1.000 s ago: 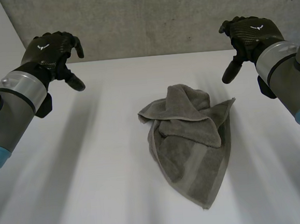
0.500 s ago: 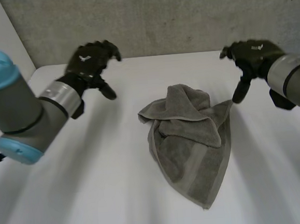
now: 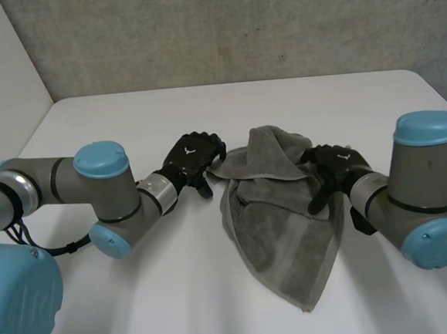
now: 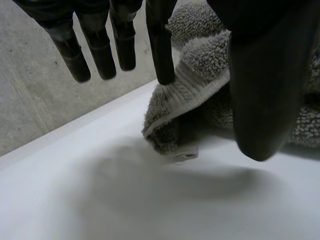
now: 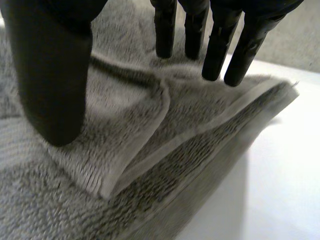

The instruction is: Fold the towel.

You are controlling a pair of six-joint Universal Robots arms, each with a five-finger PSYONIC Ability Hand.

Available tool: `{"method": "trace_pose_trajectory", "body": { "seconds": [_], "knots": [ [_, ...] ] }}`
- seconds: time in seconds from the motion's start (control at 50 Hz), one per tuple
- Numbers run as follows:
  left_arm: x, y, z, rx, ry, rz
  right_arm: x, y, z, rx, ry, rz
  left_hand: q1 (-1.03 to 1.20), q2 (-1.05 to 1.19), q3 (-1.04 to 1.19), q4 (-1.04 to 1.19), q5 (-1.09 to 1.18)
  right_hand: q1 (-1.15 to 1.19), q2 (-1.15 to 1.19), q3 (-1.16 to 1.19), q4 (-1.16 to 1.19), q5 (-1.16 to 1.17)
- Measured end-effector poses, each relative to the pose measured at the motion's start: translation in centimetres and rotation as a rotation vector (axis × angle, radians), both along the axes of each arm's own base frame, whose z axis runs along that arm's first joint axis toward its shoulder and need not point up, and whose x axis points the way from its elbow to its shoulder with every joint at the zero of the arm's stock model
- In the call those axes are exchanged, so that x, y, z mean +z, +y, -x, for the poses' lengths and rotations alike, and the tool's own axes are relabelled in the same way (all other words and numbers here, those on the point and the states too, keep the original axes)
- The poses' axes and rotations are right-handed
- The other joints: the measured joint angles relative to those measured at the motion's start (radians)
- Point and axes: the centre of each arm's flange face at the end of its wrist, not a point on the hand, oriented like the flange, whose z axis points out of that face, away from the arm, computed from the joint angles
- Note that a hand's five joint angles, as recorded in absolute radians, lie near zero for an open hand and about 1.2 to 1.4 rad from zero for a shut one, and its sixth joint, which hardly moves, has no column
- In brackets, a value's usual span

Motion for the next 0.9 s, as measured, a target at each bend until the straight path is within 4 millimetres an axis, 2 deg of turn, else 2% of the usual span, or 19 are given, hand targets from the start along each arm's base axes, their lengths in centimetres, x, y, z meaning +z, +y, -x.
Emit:
{"method": "trace_pose_trajectory", "body": {
  "seconds": [0.18,0.28,0.44,0.68,0.76,0.82,0.86,0.9],
  "knots": [
    [0.3,-0.8,0.5,-0.005,0.016,0.032,-1.2,-0.3,-1.6,0.008,0.009,-0.004,0.095,0.087,0.091,0.095,0.090,0.337,0.335,0.329,0.327,0.311],
    [0.7,-1.2,0.9,-0.010,0.029,0.055,-0.9,-0.7,-2.3,0.015,0.001,0.016,0.110,0.102,0.106,0.112,0.105,0.502,0.505,0.492,0.488,0.479],
    [0.5,-1.6,1.2,-0.016,0.035,0.065,0.1,-1.1,-2.8,0.025,-0.018,0.046,0.118,0.110,0.111,0.119,0.114,0.946,0.926,0.928,0.937,0.933],
    [0.1,-1.2,1.9,-0.031,0.039,0.064,3.5,-0.1,-1.9,0.015,-0.090,0.049,0.147,0.141,0.143,0.151,0.137,0.948,0.929,0.946,0.972,0.946],
    [0.2,-1.0,2.2,-0.038,0.043,0.068,4.6,0.6,-1.3,0.027,-0.109,0.051,0.468,0.482,0.479,0.491,0.469,0.948,0.929,0.953,0.972,0.946],
    [0.3,-0.9,2.5,-0.042,0.047,0.072,5.2,1.1,-0.9,0.038,-0.117,0.053,0.817,0.846,0.837,0.844,0.818,0.948,0.929,0.954,0.972,0.946],
    [0.4,-0.9,2.7,-0.042,0.049,0.077,5.5,1.3,-0.7,0.045,-0.119,0.054,0.878,0.942,0.939,0.964,0.880,0.948,0.929,0.956,0.972,0.946],
    [0.6,-0.8,2.8,-0.043,0.051,0.081,5.8,1.5,-0.6,0.053,-0.121,0.058,0.878,0.946,0.953,0.988,0.880,0.948,0.929,0.958,0.972,0.946]
  ]
}}
